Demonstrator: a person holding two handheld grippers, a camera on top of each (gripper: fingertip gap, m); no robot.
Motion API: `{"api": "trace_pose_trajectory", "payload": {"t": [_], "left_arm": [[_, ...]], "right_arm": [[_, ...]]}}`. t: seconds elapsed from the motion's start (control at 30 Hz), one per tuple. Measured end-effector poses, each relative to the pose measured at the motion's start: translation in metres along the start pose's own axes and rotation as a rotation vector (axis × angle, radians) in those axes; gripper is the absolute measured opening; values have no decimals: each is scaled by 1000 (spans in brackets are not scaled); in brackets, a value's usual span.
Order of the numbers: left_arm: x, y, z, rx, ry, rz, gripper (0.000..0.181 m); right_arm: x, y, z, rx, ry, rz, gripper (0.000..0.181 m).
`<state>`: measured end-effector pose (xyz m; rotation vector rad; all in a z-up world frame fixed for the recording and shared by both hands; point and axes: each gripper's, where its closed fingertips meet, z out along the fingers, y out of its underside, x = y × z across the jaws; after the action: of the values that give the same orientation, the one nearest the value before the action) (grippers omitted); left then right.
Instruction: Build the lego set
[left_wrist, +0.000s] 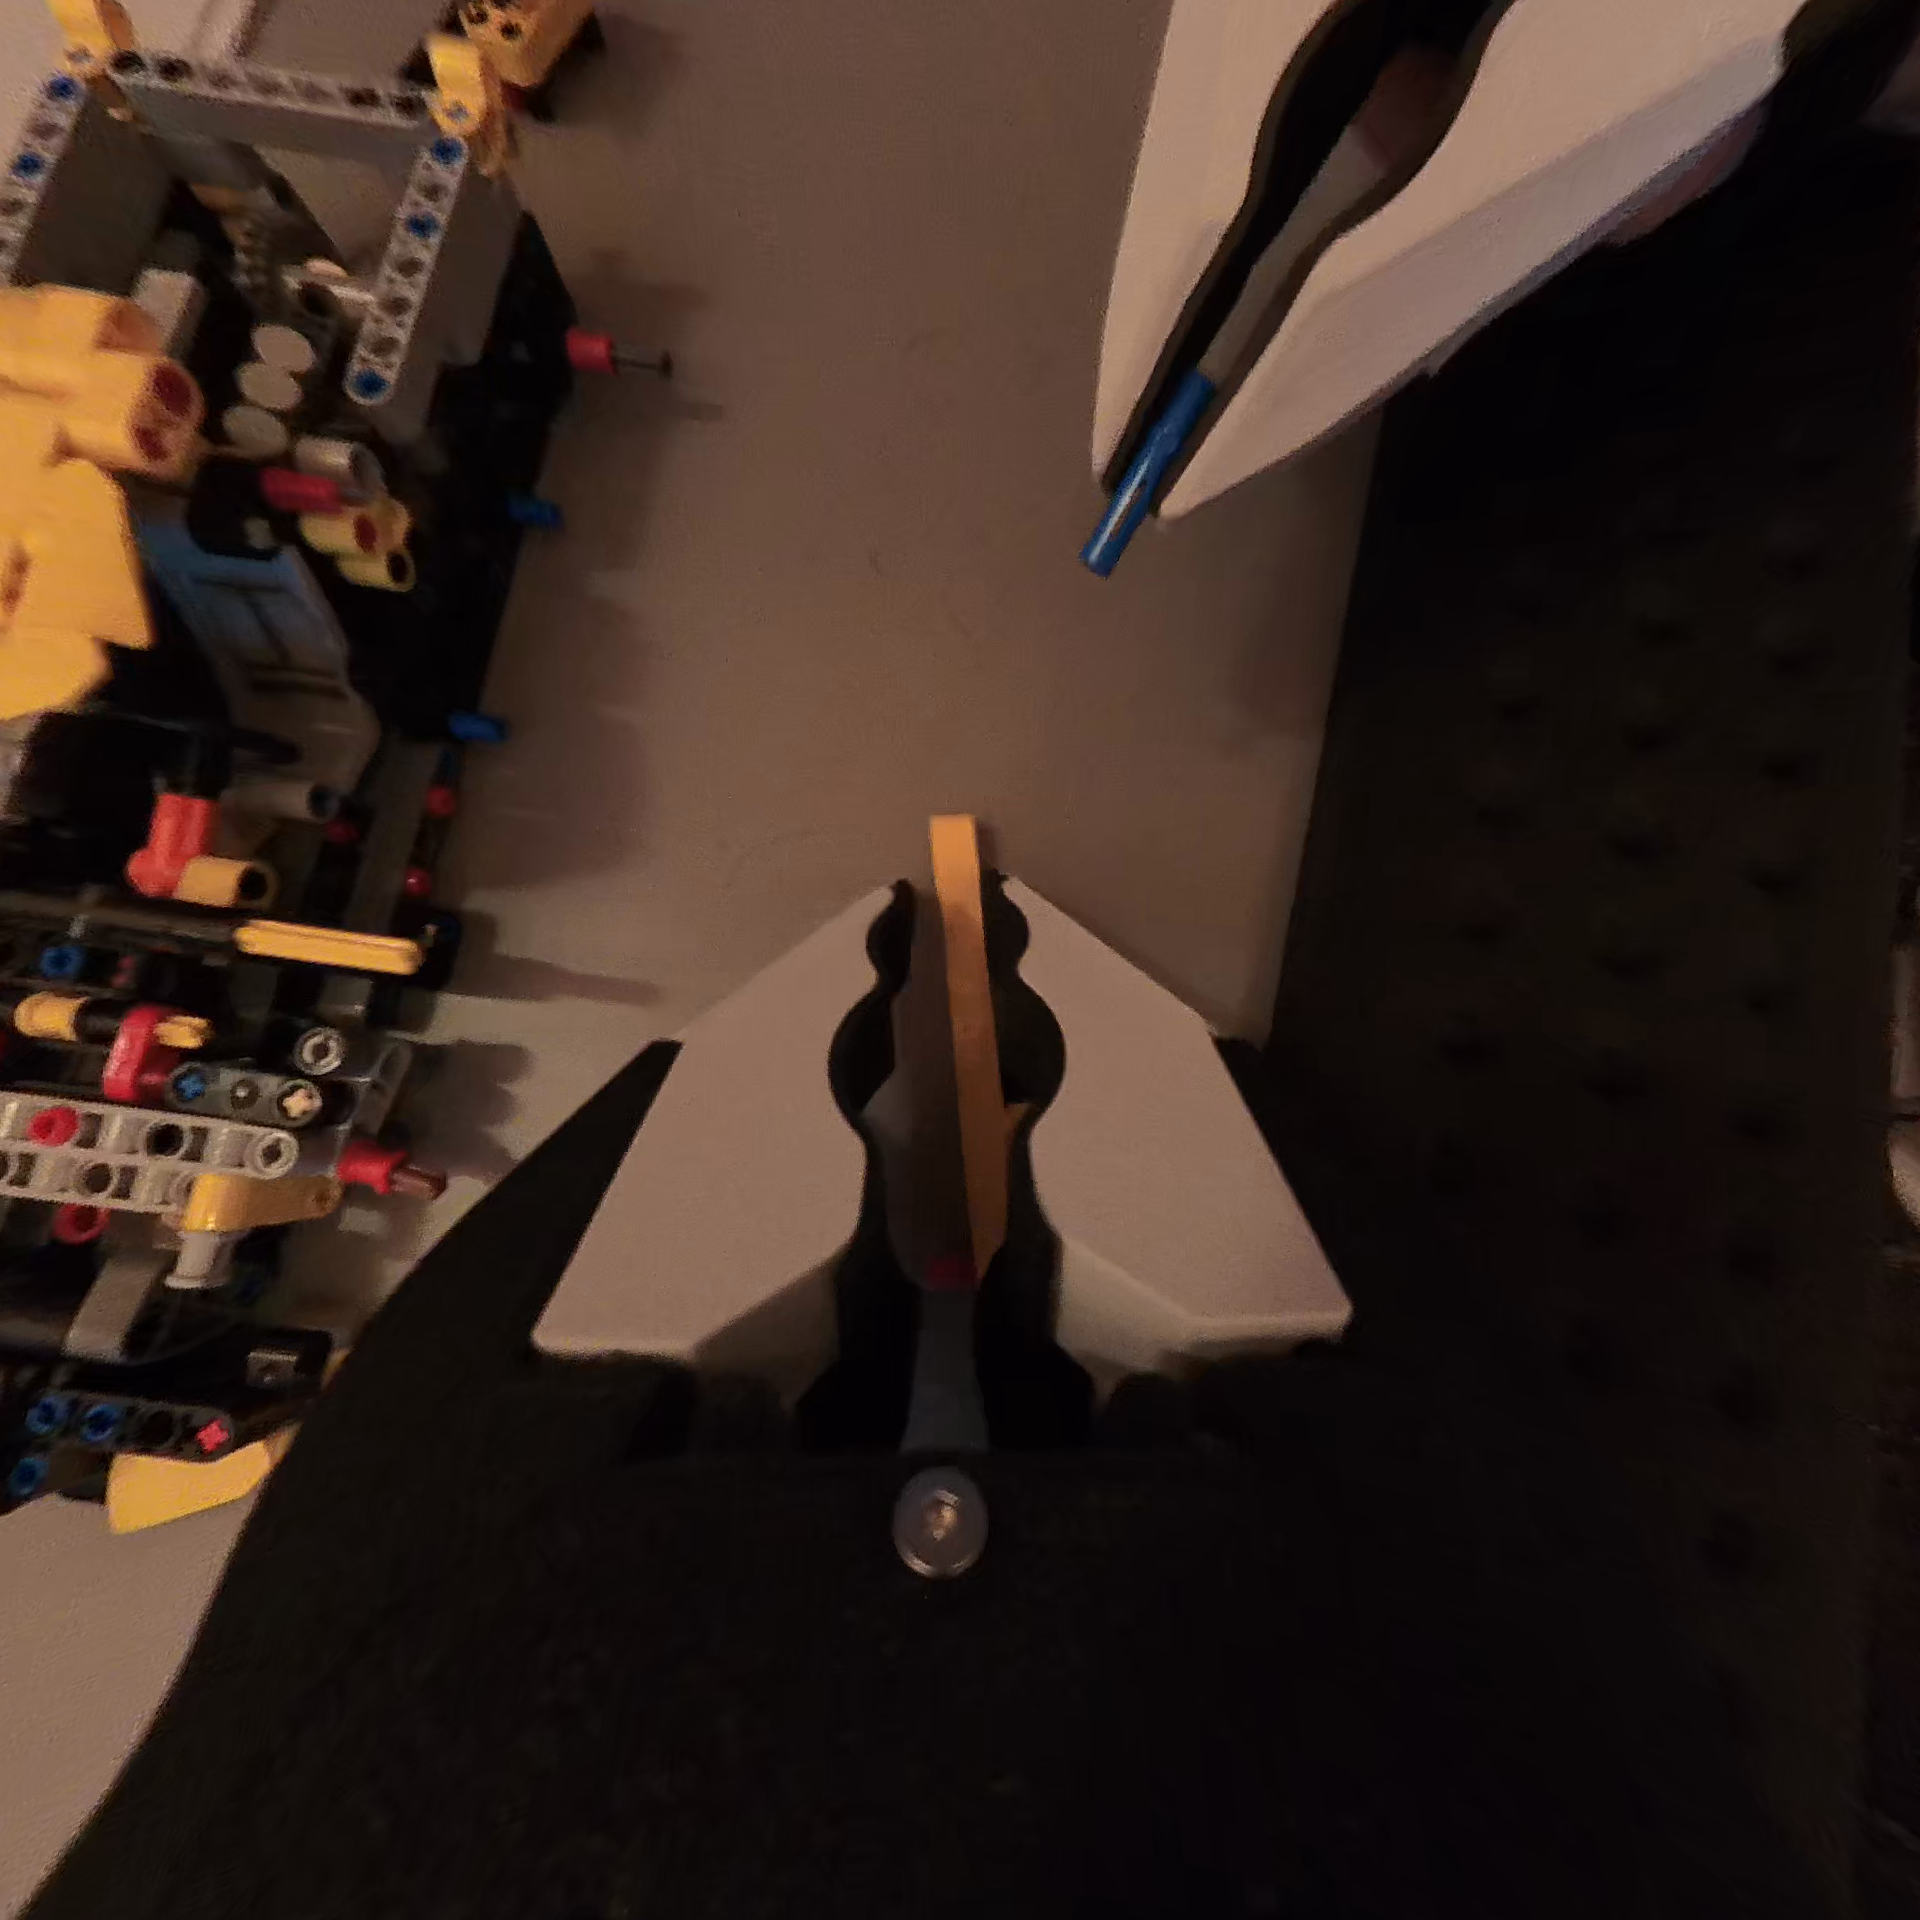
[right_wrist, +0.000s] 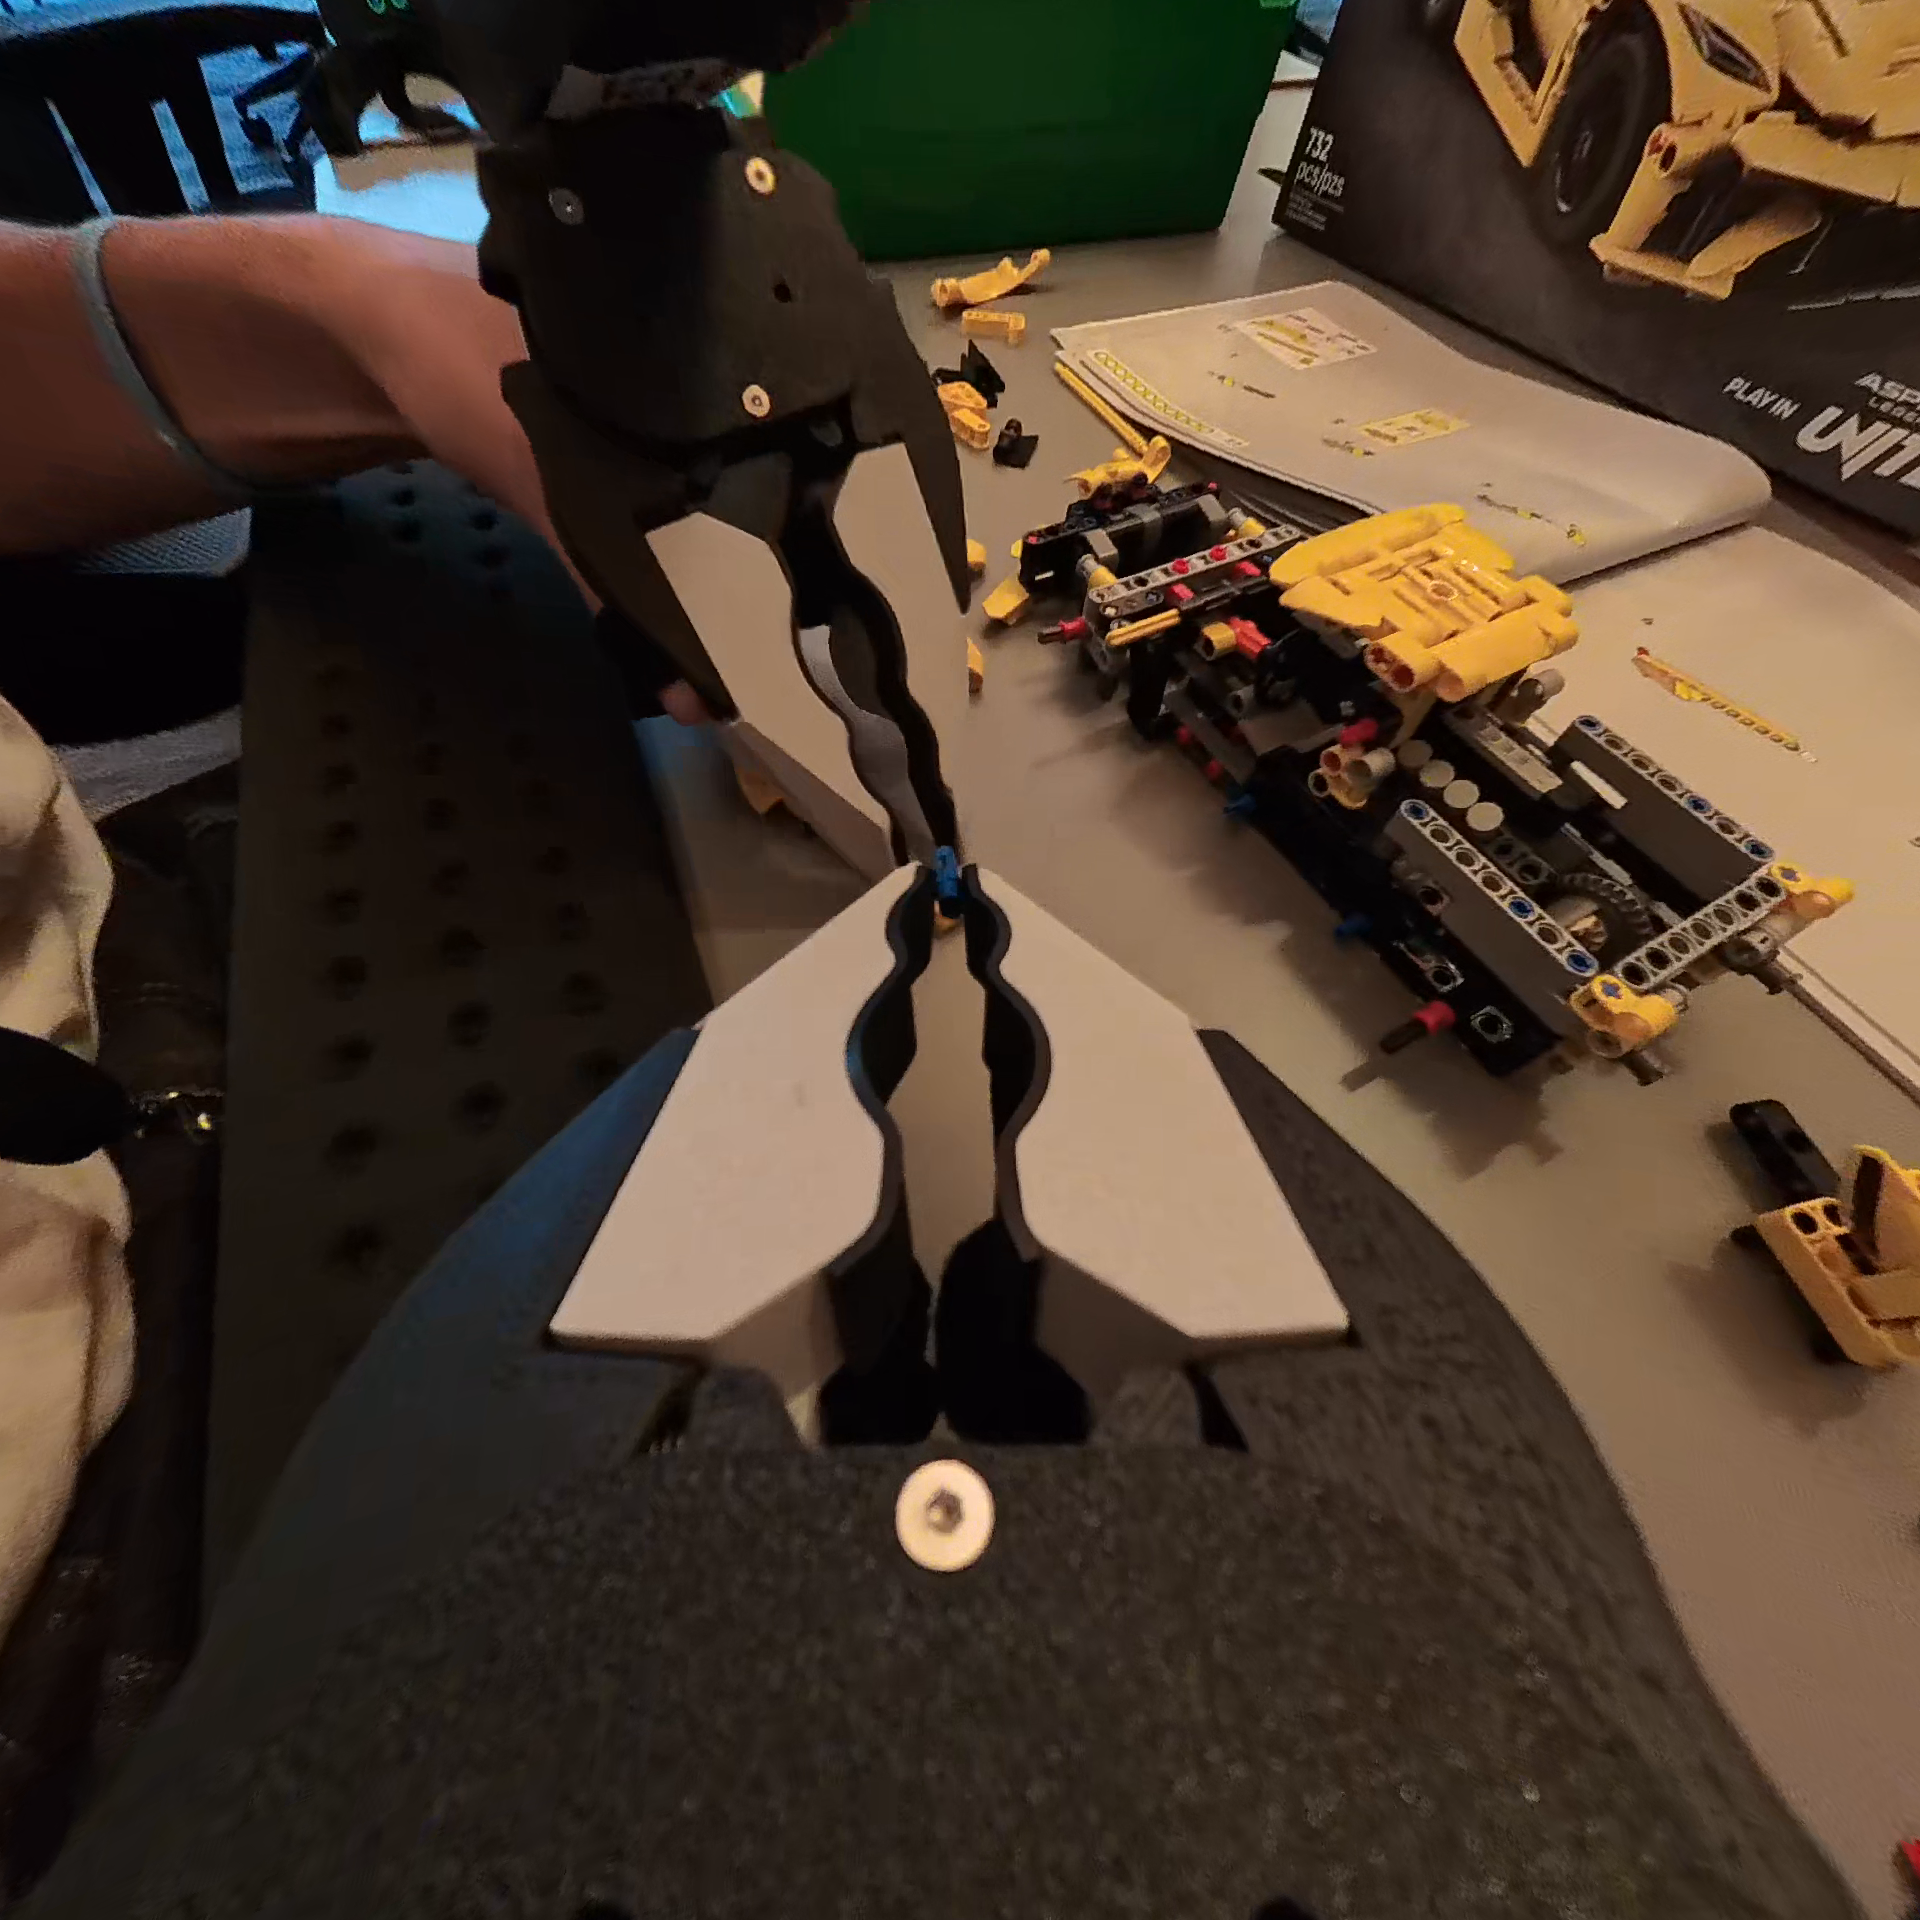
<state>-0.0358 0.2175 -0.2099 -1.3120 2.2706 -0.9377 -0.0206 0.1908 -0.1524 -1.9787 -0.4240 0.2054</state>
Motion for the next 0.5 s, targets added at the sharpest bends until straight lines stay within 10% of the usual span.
{"api": "trace_pose_trajectory", "payload": {"t": [0.2,0.5], "left_arm": [[-1,-2,1,22,-38,22,8],[-26,-57,-46,540,-15,-432,7]], "right_arm": [[13,12,8,-105,119,-29,5],[26,-31,13,91,369,218,4]]}}
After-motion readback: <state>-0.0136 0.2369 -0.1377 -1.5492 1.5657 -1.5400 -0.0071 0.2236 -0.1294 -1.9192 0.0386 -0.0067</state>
